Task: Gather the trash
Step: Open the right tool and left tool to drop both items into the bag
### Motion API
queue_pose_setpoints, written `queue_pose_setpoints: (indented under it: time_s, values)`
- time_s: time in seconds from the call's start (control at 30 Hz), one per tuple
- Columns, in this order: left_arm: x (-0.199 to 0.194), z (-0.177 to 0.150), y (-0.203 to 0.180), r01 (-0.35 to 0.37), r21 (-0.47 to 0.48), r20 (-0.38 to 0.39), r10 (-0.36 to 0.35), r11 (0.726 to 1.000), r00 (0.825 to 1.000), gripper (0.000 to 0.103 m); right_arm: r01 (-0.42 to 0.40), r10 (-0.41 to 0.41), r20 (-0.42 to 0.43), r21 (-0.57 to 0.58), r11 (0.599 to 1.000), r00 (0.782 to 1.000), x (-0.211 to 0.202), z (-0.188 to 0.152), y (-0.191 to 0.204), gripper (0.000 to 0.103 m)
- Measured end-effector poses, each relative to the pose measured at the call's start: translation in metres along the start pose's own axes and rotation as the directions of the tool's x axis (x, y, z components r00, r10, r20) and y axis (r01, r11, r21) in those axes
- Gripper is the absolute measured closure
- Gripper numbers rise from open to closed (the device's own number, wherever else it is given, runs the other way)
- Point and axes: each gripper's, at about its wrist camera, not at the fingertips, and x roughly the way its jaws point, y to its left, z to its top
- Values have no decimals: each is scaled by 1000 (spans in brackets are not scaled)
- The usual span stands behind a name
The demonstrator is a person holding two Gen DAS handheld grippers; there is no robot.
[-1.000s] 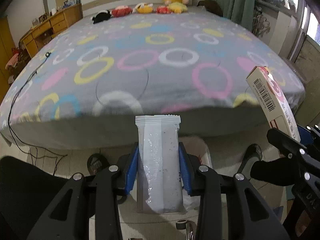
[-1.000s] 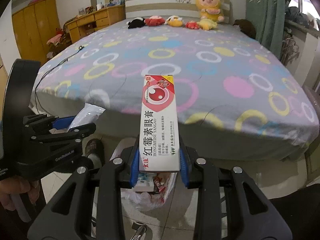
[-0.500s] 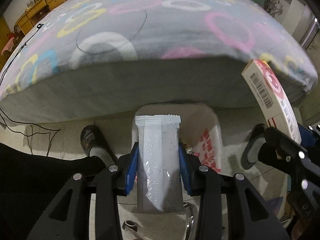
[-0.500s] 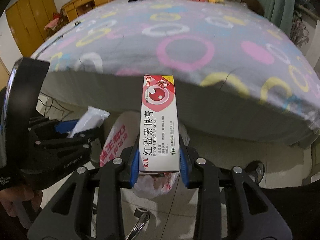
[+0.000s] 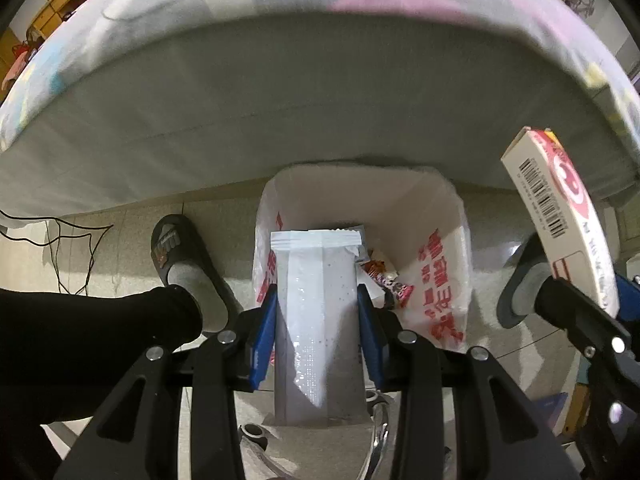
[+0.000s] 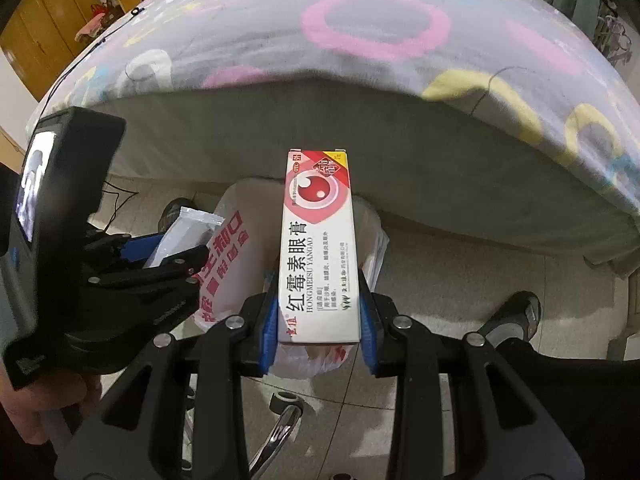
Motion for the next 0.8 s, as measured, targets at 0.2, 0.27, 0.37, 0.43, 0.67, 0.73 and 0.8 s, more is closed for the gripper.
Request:
queue_pose_setpoints:
  time_s: [0.2, 0.27, 0.37, 0.43, 0.67, 0.73, 0.8]
  values:
    - [15, -2, -2, -10, 16, -24, 10, 1000, 1000, 66, -5, 5, -37, -1, 1000, 999, 17, 1, 1, 71]
    - [17, -1, -1, 12, 7, -37, -11, 1000, 999, 64, -21, 21, -47, 0, 1000, 999, 23, 2, 1, 70]
    - [16, -1, 3, -23, -6, -28, 23, 1000, 999, 16, -39, 39, -58, 16, 999, 998, 32, 6, 1, 57]
    - [17, -1, 8, -24, -25, -31, 23, 999, 999, 13, -33, 36, -48, 56, 998, 998, 33, 8, -7, 31]
    - [15, 0, 17, -15, -72, -23, 13, 997, 1000, 11, -45, 50, -27, 145, 988, 998, 27, 9, -24, 22]
    - [14, 0, 18, -16, -77, -20, 15, 997, 1000, 11, -45, 49, -25, 146, 988, 998, 26, 8, -24, 22]
    - [14, 0, 19, -16, -86, -20, 15, 996, 1000, 11, -49, 52, -21, 149, 988, 998, 25, 9, -22, 22]
